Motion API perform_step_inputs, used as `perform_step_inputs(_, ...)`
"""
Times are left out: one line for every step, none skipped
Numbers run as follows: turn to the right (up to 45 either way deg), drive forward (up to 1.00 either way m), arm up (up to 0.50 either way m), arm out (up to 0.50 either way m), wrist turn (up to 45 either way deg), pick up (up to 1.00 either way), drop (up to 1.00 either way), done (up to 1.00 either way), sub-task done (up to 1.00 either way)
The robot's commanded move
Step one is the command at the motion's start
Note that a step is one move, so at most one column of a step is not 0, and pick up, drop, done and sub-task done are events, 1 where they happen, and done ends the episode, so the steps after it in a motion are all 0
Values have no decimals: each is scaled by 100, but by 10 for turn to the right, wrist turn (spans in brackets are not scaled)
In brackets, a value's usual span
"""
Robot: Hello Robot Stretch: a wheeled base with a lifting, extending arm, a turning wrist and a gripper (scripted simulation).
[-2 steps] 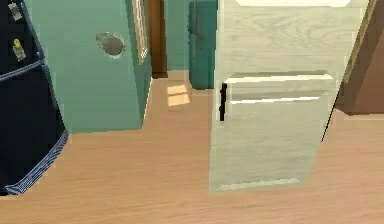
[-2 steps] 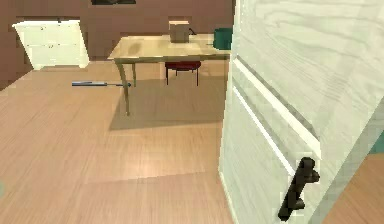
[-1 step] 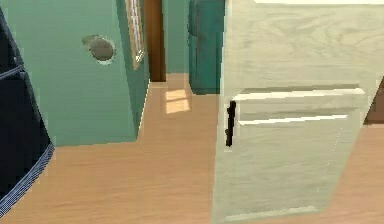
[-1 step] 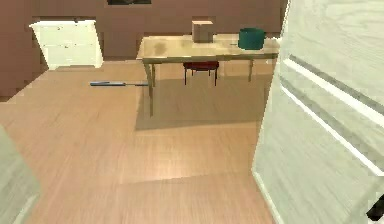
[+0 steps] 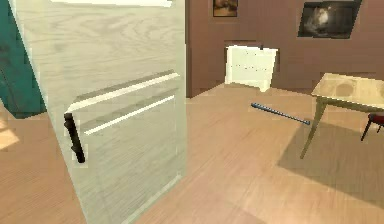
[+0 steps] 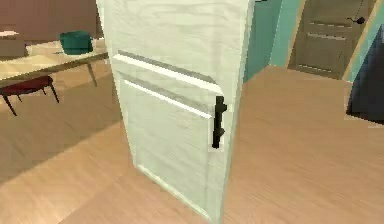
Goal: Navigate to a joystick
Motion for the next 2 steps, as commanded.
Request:
perform_step_inputs(360, 0, 0, 0, 0, 0, 0, 0, 0)
perform_step_inputs(0, 100, 0, 0, 0, 0, 0, 0, 0)
